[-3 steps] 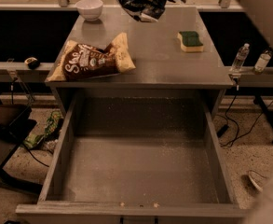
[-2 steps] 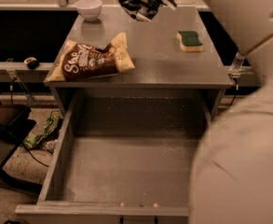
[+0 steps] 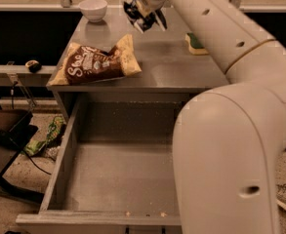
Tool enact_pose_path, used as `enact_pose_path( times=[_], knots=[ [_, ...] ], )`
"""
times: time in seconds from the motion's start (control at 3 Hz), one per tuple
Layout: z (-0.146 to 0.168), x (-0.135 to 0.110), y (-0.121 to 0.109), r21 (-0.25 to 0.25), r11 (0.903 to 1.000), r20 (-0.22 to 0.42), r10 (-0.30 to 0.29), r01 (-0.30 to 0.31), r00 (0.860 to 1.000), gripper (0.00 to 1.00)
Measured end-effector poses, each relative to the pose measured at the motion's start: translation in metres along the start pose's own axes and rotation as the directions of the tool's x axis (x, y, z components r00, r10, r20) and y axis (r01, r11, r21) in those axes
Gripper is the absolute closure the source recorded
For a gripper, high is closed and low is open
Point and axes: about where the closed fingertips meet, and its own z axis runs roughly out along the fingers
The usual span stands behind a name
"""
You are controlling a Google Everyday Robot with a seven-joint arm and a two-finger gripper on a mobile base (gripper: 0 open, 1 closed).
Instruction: Pick blue chip bag from top drawer and place on counter
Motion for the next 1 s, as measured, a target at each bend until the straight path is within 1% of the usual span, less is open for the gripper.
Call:
enact_pose_path(
  times=[0.33,0.67,1.0],
  knots=[
    [0.049,0.004,0.007,-0.024,0.9912,0.045,0.131,-0.130,0.990,1.00],
    [0.060,0.005,0.010,-0.029,0.9877,0.051,0.155,-0.154,0.987,0.85],
    [0.060,0.005,0.010,-0.029,0.9877,0.051,0.155,-0.154,0.987,0.62]
  ],
)
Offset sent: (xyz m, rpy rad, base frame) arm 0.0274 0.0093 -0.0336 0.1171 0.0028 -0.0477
